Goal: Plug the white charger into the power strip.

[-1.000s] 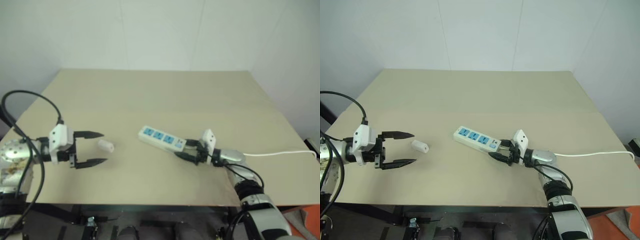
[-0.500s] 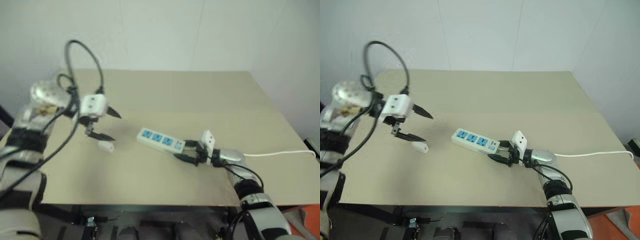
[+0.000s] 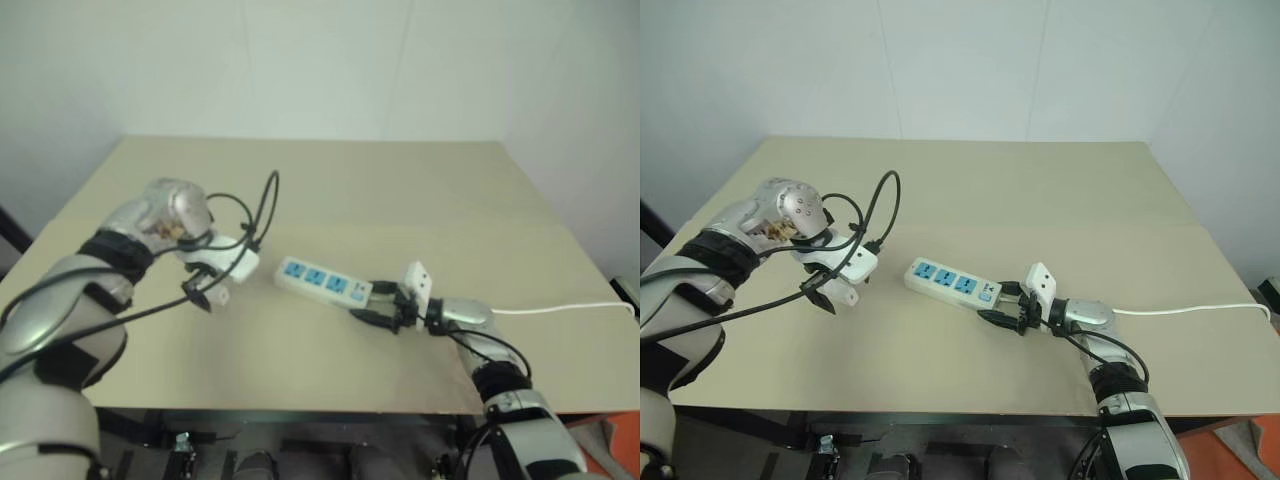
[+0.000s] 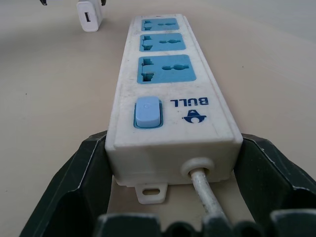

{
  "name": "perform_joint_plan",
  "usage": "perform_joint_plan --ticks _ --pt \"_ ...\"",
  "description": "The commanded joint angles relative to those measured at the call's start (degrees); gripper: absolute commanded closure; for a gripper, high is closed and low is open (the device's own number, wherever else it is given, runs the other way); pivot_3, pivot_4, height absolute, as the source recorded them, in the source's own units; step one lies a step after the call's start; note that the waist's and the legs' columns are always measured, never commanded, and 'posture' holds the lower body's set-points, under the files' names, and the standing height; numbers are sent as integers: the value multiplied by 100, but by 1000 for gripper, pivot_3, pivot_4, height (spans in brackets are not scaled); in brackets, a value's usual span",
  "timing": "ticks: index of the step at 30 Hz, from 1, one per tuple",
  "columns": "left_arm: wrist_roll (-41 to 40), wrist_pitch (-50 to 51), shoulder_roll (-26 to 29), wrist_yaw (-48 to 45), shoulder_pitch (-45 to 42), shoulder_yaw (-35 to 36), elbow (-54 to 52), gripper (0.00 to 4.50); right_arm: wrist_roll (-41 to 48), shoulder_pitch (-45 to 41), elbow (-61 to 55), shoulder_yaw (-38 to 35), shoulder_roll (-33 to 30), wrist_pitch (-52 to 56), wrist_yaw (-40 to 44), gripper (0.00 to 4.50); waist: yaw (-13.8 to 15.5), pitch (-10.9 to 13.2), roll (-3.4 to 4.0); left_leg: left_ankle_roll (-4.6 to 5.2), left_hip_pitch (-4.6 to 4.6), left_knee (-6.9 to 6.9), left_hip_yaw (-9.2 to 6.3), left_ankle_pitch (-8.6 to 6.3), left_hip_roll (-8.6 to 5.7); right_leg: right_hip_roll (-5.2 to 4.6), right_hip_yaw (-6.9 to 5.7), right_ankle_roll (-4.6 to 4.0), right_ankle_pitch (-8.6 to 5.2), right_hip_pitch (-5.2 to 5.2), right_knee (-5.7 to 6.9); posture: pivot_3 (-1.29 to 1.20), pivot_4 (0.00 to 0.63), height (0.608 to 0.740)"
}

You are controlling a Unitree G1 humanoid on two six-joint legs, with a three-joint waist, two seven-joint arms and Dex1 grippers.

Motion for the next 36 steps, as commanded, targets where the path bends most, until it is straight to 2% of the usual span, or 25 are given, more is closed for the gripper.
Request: perform_joint_plan --ticks 1,9,24,27,29,36 --pt "491 -120 -97 4 26 282 150 0 -87 116 -60 110 -25 155 22 1062 2 0 0 0 2 1 -1 0 0 0 0 0 0 1 1 0 150 740" --pt "1072 -236 -327 208 149 669 445 0 -94 60 -38 147 17 187 -1 1062 -3 0 0 0 1 1 -1 0 0 0 -1 0 0 1 2 0 150 740" --pt "1794 -562 -649 370 188 961 720 0 -78 103 -135 124 -48 338 -10 1062 -2 0 0 0 3 2 -2 0 0 0 -1 0 0 3 4 0 150 740" --pt "1912 -602 -673 417 223 966 692 578 -94 128 -138 131 -54 336 -17 1062 -1 0 0 0 3 2 -2 0 0 0 -1 0 0 3 4 0 150 740" --pt "1967 -640 -681 446 241 995 702 1148 -102 123 -136 140 -50 345 -24 1062 -2 0 0 0 3 2 -2 0 0 0 -1 0 0 3 5 0 150 740" --pt "2095 -795 -636 445 368 1014 667 3468 -83 93 -134 129 -35 359 -39 1062 -4 -1 0 0 4 2 -2 0 0 0 -1 -1 1 3 6 0 150 740"
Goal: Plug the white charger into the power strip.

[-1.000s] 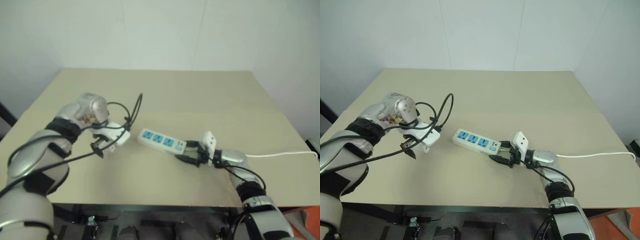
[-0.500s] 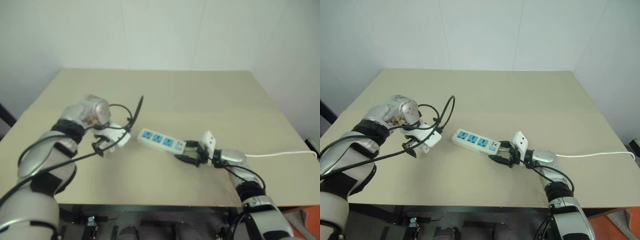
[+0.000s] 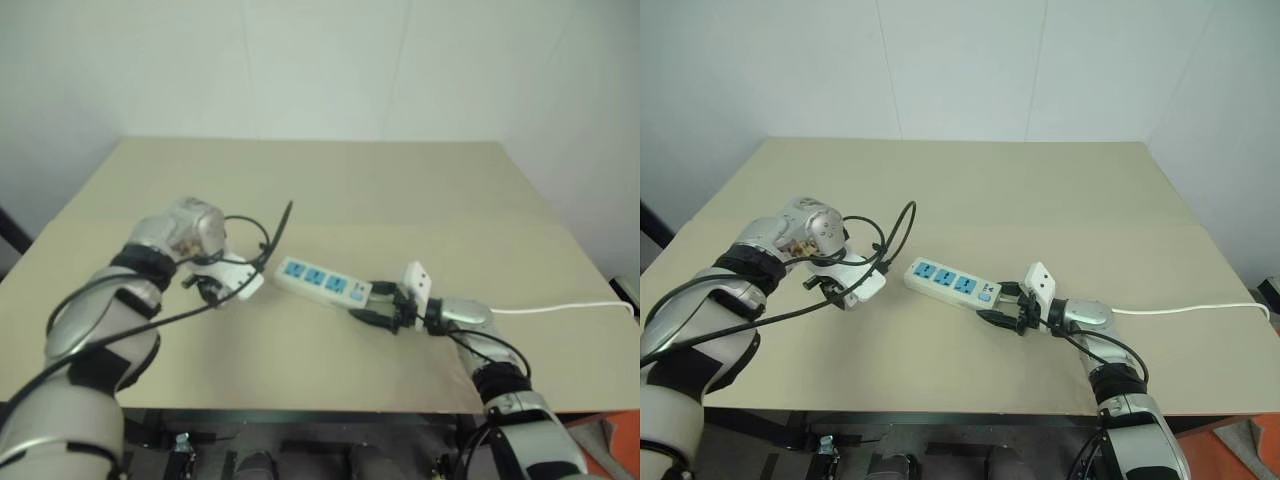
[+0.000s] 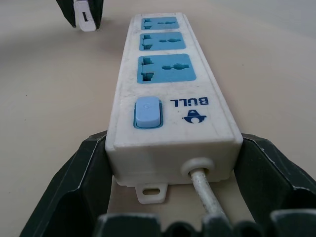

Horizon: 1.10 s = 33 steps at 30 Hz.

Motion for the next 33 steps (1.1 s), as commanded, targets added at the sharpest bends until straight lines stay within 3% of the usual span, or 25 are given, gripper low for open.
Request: perform_joint_plan --ticks 1,7,11,16,21,26,33 --pt "146 -105 79 68 12 121 -63 3495 -81 68 35 85 -32 136 23 1062 -1 0 0 0 2 0 0 0 0 0 1 0 0 2 0 0 150 740" --pt "-102 -31 123 140 -113 491 -142 3495 -75 56 42 101 -81 128 105 1062 -1 0 0 0 3 2 -1 0 0 0 0 0 0 2 2 0 150 740" --pt "-798 343 121 -192 -243 1170 -325 3495 -55 38 31 117 -156 108 274 1062 2 0 0 0 0 1 -1 0 0 0 -1 0 0 2 0 0 150 740" --pt "-3370 1709 -7 -434 -308 2504 -572 3495 97 -160 63 151 -280 155 914 1062 0 0 -1 0 -6 4 -3 0 0 -3 -6 0 0 -1 0 0 150 740" --pt "-5166 3170 -277 -434 228 3447 -879 3495 12 -317 147 456 -272 54 1625 1062 -62 -1 2 0 3 4 -5 0 1 -2 -7 0 0 2 6 0 150 740" --pt "-6168 4047 -443 -434 1192 3587 -1764 3495 -214 -454 454 753 -116 -249 1833 1062 -193 -2 3 0 15 6 -10 1 2 0 -8 -1 1 11 18 0 150 740" --pt "-6414 4026 -804 -434 2190 3534 -2307 3495 -434 -621 862 807 169 -419 1549 1062 -262 -2 3 -1 75 7 -11 1 3 1 -9 -16 10 74 13 0 150 740"
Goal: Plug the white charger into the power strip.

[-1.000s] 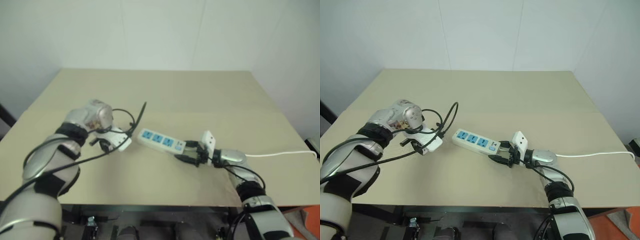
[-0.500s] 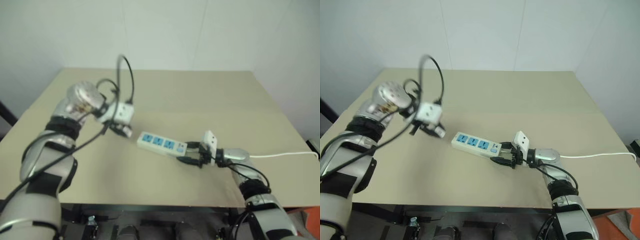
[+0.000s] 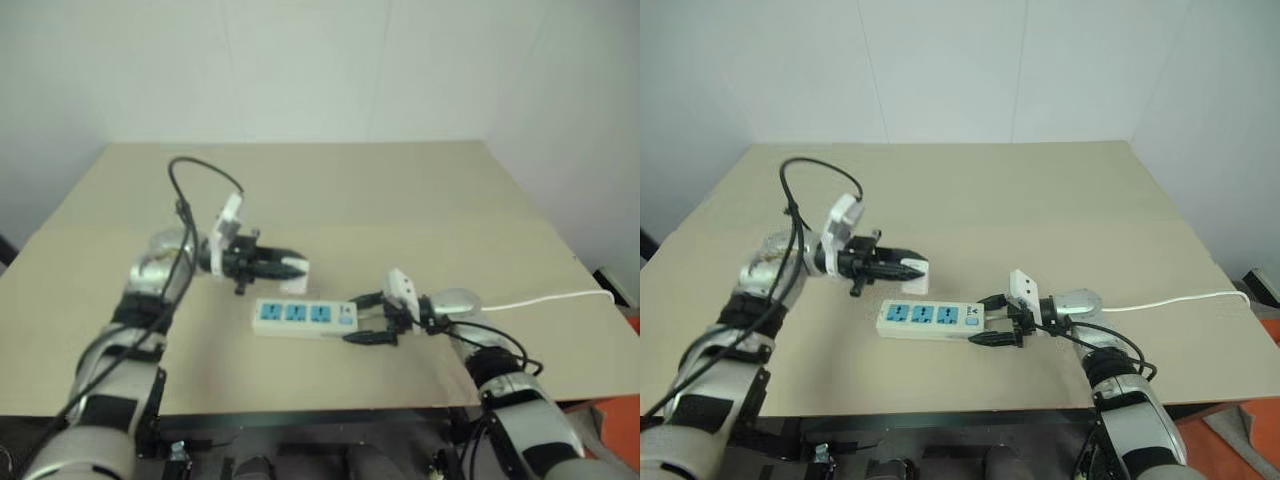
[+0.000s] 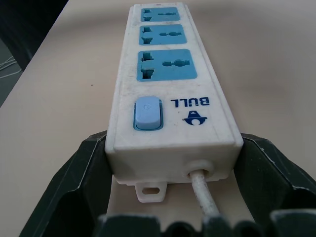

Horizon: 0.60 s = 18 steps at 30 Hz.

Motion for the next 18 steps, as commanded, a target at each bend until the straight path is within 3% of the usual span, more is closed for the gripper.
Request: perform_joint_plan --ticks 1,7,18 --pt "-286 -152 -114 -21 110 119 -178 3495 -217 34 158 187 119 -76 -54 1062 -16 0 0 0 9 0 1 0 0 0 1 15 -9 10 -1 0 150 740" --pt "-314 -960 -272 -21 218 -173 248 3495 -219 119 111 174 134 -117 -68 1062 -34 -1 0 -3 17 0 2 2 -1 1 6 16 -9 14 -2 0 150 740" --pt "-280 -1358 -536 -21 -206 -620 1340 3495 -196 230 -74 154 69 -42 -102 1062 -36 -1 -1 -3 11 0 3 1 -3 1 9 18 -10 14 -12 0 150 740"
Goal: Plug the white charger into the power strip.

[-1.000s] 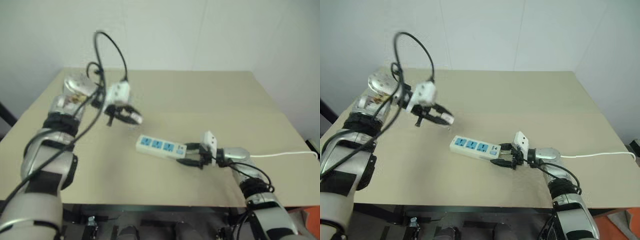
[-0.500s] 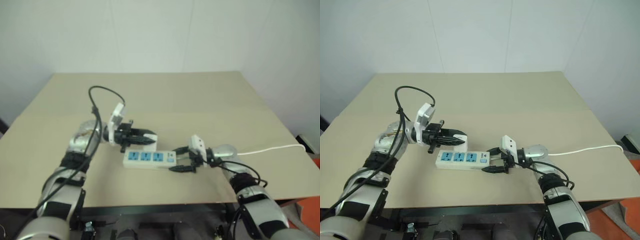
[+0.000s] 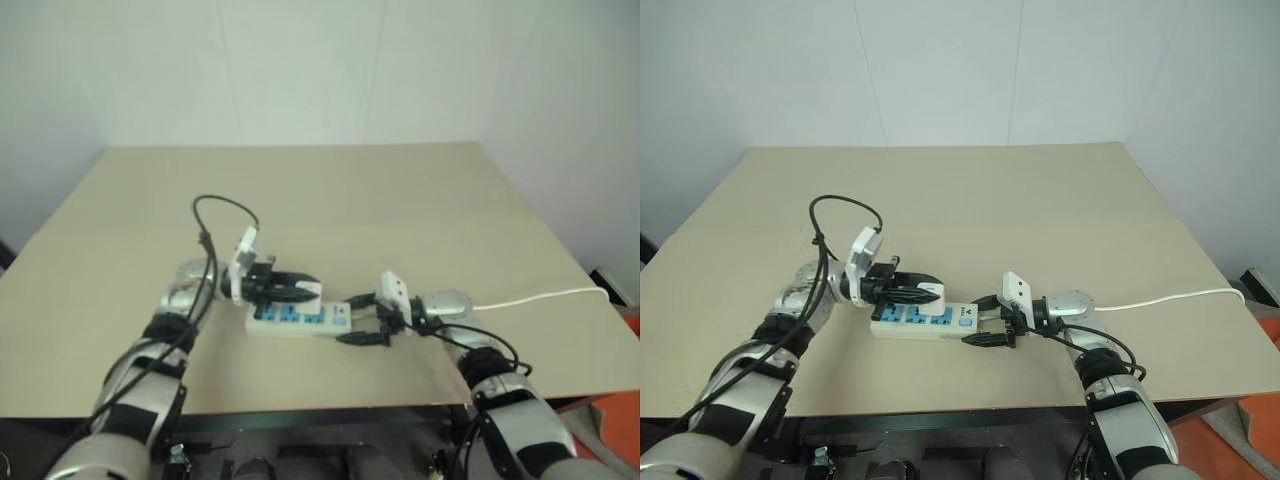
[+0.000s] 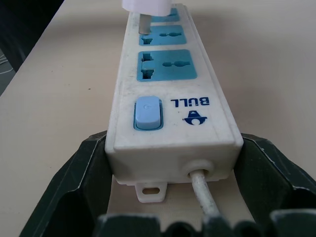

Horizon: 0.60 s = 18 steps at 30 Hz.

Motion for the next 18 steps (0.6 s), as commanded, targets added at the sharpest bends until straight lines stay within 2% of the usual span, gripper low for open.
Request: perform_joint_plan --ticks 1,10,18 --pt "-53 -196 -70 -21 -196 -100 177 3495 -137 159 -34 152 -10 105 33 1062 -1 0 0 0 0 -1 0 0 0 0 1 0 0 0 -1 0 150 740" --pt "-90 -204 -141 -21 -185 -366 310 3495 -168 226 -117 182 -22 129 -22 1062 1 0 0 0 -2 -2 -1 0 0 0 0 1 -1 -2 -2 0 150 740" --pt "18 -531 -174 -21 -122 -305 513 3495 -150 262 -173 182 -27 151 -28 1062 2 0 0 0 -2 -3 -1 0 0 0 0 2 -1 -2 -2 0 150 740"
